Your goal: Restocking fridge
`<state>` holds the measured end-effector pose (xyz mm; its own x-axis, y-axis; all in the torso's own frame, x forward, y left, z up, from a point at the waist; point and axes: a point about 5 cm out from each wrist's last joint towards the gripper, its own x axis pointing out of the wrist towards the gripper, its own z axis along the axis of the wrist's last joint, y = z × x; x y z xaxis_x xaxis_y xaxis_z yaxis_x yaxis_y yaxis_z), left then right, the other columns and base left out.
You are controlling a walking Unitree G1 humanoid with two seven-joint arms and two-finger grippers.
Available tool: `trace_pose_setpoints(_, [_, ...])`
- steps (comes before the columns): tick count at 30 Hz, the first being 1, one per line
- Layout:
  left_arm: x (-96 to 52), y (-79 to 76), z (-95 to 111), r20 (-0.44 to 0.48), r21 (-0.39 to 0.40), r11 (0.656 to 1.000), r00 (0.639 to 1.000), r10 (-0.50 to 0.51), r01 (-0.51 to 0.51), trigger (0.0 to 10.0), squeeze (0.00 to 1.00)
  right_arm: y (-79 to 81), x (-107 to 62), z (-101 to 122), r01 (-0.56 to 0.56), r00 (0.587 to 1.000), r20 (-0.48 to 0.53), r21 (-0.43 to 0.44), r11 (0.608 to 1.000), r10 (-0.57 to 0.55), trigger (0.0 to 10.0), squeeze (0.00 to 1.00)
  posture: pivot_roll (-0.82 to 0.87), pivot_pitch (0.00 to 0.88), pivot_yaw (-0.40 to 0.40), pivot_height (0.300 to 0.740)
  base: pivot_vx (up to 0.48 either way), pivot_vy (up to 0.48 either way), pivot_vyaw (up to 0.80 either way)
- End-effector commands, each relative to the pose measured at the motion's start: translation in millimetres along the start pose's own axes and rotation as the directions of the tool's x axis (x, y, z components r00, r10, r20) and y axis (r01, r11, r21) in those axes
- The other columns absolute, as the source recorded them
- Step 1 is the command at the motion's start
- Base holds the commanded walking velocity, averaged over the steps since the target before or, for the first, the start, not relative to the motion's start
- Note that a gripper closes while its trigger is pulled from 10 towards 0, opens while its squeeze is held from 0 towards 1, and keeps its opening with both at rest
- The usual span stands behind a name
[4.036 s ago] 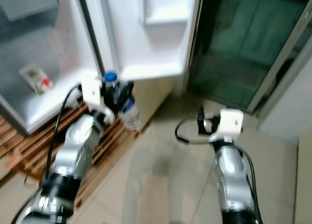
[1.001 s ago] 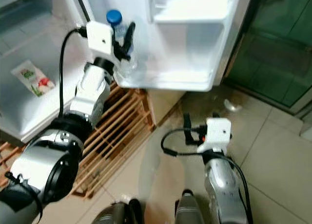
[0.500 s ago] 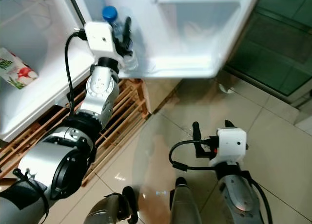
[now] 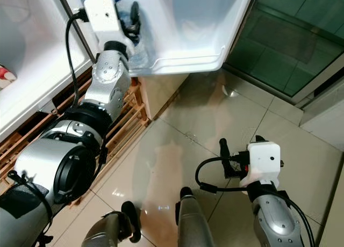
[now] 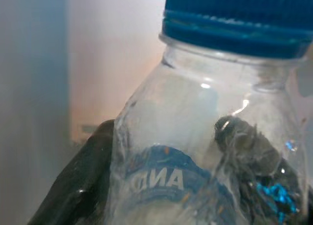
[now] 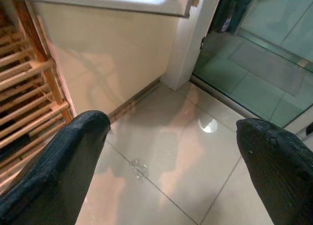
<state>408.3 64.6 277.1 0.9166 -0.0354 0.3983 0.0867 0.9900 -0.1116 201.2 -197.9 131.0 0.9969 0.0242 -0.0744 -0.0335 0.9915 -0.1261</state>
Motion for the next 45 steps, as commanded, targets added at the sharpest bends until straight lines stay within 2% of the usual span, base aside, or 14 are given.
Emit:
trace_pose_setpoints(1, [4.7,-3.4,8,0.005,0.032,0.998,0.999,-0.046,0.046,10.0,1.00,-1.4,1.3,-4,-0.003,1.000,-0.017,0.019,1.000,0.003,10.0,0.00,-0.42,0.286,-0.004,0.740,0.000,0.000,0.00])
trace_pose_setpoints(7, [8.9,-1.3,15,0.001,0.128,0.987,0.995,-0.103,0.102,10.0,1.00,-0.4,15.2,-8,-0.016,1.000,-0.007,0.038,0.999,0.017,10.0,0.00,-0.37,0.220,0.013,0.740,0.000,0.000,0.00])
trace_pose_setpoints(9, [6.9,16.5,6,-0.057,0.198,0.974,0.993,-0.098,0.108,10.0,1.00,6.6,35.1,-12,-0.017,1.000,0.011,0.079,0.997,0.016,10.0,0.00,-0.31,0.132,0.040,0.740,0.000,0.000,0.00])
trace_pose_setpoints(14, [7.5,43.3,15,-0.026,0.281,0.959,0.999,-0.029,0.035,10.0,1.00,1.5,54.0,-4,0.044,0.996,0.069,0.077,0.996,-0.049,10.0,0.00,-0.26,0.079,0.047,0.740,0.000,0.000,0.00])
trace_pose_setpoints(21, [-0.2,62.6,41,0.069,0.229,0.973,0.997,-0.026,0.010,10.0,1.00,-10.2,77.9,6,0.082,0.986,0.139,0.090,0.993,-0.094,10.0,0.00,-0.18,0.000,0.034,0.740,0.000,0.000,0.00])
trace_pose_setpoints(27, [-54.2,68.0,8,-0.091,0.058,0.977,0.976,-0.198,0.204,10.0,1.00,-13.1,86.2,5,0.113,0.977,0.169,0.092,0.989,-0.127,10.0,0.00,-0.16,0.000,0.037,0.740,0.000,0.000,0.00])
trace_pose_setpoints(28, [-63.5,70.8,0,-0.116,0.037,0.978,0.973,-0.200,0.205,10.0,0.80,-13.8,86.2,4,0.116,0.977,0.170,0.094,0.989,-0.131,10.0,0.00,-0.16,0.000,0.037,0.740,0.000,0.000,0.00])
trace_pose_setpoints(29, [-63.5,70.8,0,-0.116,0.037,0.978,0.973,-0.200,0.205,10.0,0.80,-13.8,86.2,4,0.116,0.977,0.170,0.094,0.989,-0.131,10.0,0.00,-0.16,0.000,0.037,0.740,0.000,0.000,0.00])
trace_pose_setpoints(30, [-77.3,75.0,-13,-0.151,0.022,0.977,0.966,-0.209,0.214,10.0,0.00,-14.9,86.1,2,0.119,0.977,0.167,0.093,0.989,-0.133,10.0,0.00,-0.16,0.000,0.031,0.740,0.000,0.000,0.00])
trace_pose_setpoints(33, [-119.6,92.6,-62,-0.297,-0.035,0.982,0.936,-0.189,0.187,10.0,0.00,-21.5,83.8,-4,0.123,0.978,0.163,0.076,0.990,-0.134,10.0,0.00,-0.16,0.000,0.019,0.740,0.000,0.000,0.00])
trace_pose_setpoints(38, [-151.0,111.9,-92,-0.427,-0.021,0.989,0.893,-0.139,0.144,10.0,0.00,-22.7,76.2,-7,0.116,0.977,0.169,0.073,0.991,-0.127,10.0,0.00,-0.16,0.000,0.026,0.740,0.000,0.000,0.00])
trace_pose_setpoints(41, [-185.4,132.0,-124,-0.545,0.002,0.997,0.836,-0.066,0.080,10.0,0.00,-24.8,70.6,-8,0.119,0.976,0.173,0.105,0.987,-0.136,10.0,0.00,-0.18,0.000,0.039,0.740,0.000,0.000,0.00])
trace_pose_setpoints(43, [-196.8,139.3,-134,-0.585,0.027,0.999,0.811,-0.016,0.039,10.0,0.00,-29.8,71.2,-9,0.132,0.973,0.175,0.125,0.983,-0.153,10.0,0.00,-0.18,0.000,0.045,0.740,0.000,0.000,0.00])
trace_pose_setpoints(45, [-196.1,138.3,-133,-0.569,0.025,0.999,0.822,-0.011,0.031,10.0,0.00,-40.5,73.3,-9,0.180,0.965,0.167,0.142,0.973,-0.203,10.0,0.00,-0.18,0.000,0.050,0.740,0.000,0.000,0.00])
